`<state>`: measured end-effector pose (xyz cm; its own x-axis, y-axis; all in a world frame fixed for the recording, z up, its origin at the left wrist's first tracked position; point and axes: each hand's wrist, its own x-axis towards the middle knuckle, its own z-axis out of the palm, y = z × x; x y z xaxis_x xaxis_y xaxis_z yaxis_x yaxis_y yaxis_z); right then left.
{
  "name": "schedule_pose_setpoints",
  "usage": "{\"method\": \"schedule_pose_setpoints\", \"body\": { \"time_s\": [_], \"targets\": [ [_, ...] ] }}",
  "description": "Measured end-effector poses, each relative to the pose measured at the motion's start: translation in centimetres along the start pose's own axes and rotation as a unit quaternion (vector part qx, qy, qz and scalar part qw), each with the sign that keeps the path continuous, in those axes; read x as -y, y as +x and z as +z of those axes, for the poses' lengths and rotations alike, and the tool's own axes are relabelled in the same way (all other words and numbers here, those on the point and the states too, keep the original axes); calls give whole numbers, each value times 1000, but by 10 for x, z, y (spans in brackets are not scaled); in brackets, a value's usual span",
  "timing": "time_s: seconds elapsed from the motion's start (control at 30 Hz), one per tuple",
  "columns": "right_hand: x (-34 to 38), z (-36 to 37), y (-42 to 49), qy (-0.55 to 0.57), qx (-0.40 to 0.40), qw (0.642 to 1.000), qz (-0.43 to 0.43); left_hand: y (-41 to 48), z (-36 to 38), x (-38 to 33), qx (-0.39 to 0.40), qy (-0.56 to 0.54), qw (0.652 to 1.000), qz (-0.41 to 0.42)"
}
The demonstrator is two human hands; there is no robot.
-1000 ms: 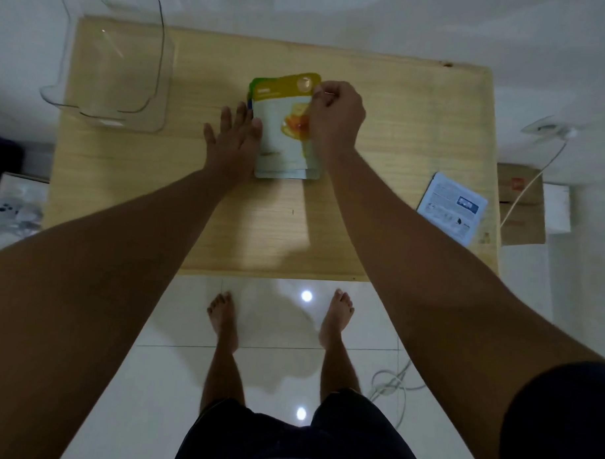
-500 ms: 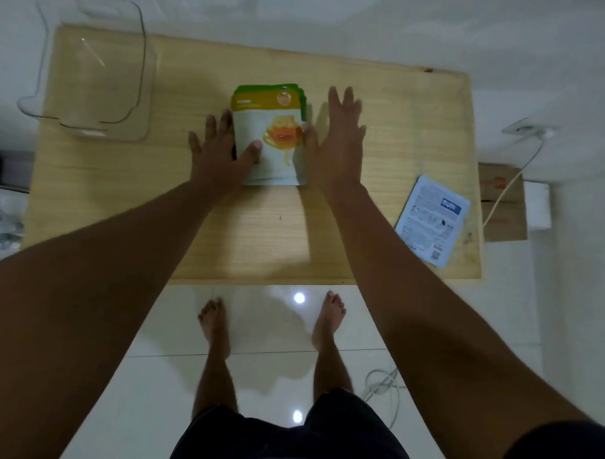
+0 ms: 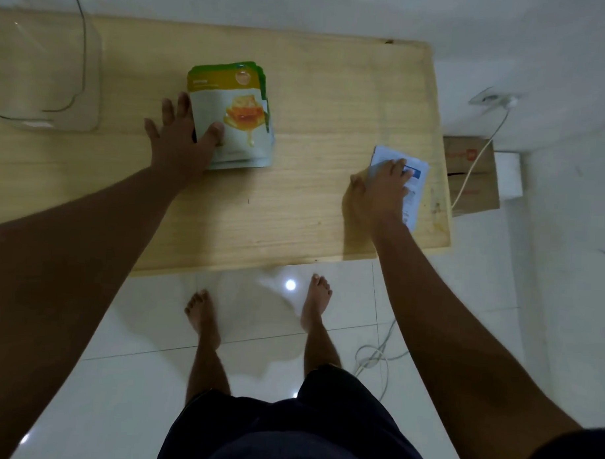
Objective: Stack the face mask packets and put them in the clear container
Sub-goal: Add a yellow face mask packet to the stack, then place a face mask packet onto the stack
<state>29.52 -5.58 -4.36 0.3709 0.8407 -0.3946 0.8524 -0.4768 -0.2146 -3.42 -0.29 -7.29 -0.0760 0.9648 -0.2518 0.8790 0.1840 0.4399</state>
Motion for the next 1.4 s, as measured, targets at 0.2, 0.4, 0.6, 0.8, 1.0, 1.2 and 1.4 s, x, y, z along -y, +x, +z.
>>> {"method": "schedule_pose_setpoints", "body": {
  "time_s": [0.2, 0.4, 0.6, 0.8, 1.0, 1.2, 1.4],
  "targets": [
    [-2, 12, -6, 18, -28, 994, -101, 0, 1, 0, -4, -13, 1000, 1],
    [-12, 19, -8, 56, -62, 987, -135, -1, 0, 1, 0, -22, 1000, -1],
    [0, 2, -19, 165, -77, 976, -118, 1, 1, 3, 10, -24, 1000, -6],
    [47, -32, -14, 238, -195, 930, -203, -3, -1, 1, 11, -25, 1000, -3],
    [114, -57, -8, 377, -175, 891, -183, -5, -3, 2, 12, -41, 999, -3],
    [176, -32, -3, 408, -95, 894, -161, -7, -7, 0, -9, -117, 993, -17],
    [192, 2, -1, 327, -78, 924, -185, -16, -32, -12, -192, -188, 961, -61]
  ]
}}
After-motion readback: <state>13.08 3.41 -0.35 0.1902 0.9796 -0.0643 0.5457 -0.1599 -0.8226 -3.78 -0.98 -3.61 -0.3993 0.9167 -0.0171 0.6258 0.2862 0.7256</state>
